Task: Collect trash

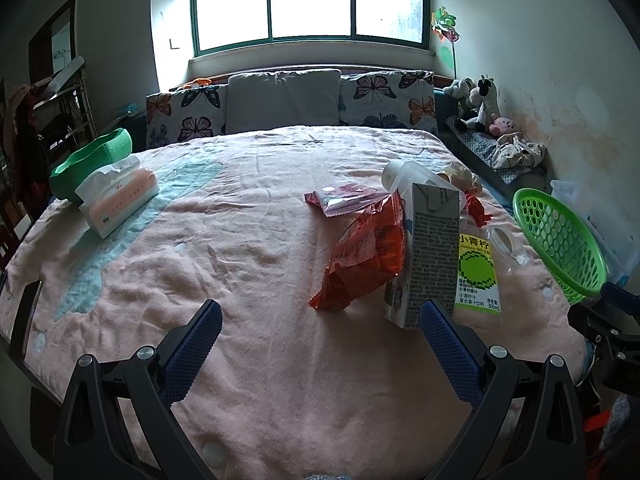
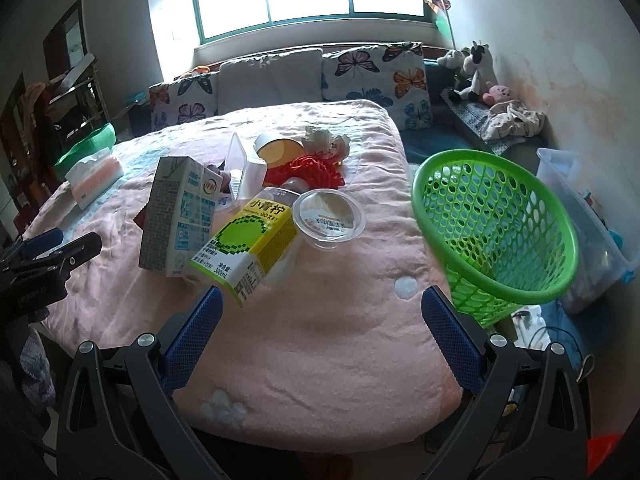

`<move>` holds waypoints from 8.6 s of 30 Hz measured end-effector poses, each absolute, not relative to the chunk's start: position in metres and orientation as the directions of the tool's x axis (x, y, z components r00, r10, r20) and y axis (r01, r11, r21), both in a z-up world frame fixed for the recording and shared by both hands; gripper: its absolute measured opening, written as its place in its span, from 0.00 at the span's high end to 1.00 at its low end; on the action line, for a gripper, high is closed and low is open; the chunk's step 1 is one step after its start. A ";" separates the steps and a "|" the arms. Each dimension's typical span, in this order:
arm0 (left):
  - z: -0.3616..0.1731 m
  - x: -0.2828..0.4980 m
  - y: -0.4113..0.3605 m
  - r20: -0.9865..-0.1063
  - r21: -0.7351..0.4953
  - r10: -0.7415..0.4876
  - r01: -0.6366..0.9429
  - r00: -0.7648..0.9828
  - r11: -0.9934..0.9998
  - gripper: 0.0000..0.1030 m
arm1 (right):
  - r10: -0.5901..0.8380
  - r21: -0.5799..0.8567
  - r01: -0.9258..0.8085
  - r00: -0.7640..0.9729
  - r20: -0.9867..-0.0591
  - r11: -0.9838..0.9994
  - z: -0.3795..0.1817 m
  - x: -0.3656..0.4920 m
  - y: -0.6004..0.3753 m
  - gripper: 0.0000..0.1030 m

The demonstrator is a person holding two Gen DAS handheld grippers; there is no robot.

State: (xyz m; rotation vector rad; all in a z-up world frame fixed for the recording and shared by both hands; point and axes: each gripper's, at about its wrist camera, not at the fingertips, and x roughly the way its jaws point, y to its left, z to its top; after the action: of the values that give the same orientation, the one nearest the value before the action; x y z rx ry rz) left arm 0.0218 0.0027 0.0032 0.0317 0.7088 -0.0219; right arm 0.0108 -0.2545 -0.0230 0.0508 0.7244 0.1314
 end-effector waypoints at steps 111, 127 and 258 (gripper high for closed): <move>0.003 0.103 -0.060 -0.665 -0.072 -0.379 0.449 0.644 0.890 0.61 | 0.220 0.069 -0.233 0.720 -0.658 0.970 -0.046 0.105 -0.284 0.34; 0.055 0.097 -0.057 -0.585 -0.176 -0.495 0.495 0.643 0.851 0.61 | 0.143 0.052 -0.144 0.753 -0.642 0.988 -0.034 0.097 -0.321 0.34; -0.013 0.110 0.010 -0.694 -0.206 -0.327 0.258 0.642 0.944 0.44 | 0.324 0.151 -0.297 0.710 -0.625 0.943 -0.018 0.118 -0.241 0.22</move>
State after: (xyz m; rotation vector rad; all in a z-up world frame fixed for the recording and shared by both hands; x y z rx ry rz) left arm 0.1095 0.0097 -0.0130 -0.0906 0.8081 -0.3340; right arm 0.1178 -0.2410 -0.0182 0.0401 0.7012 0.3445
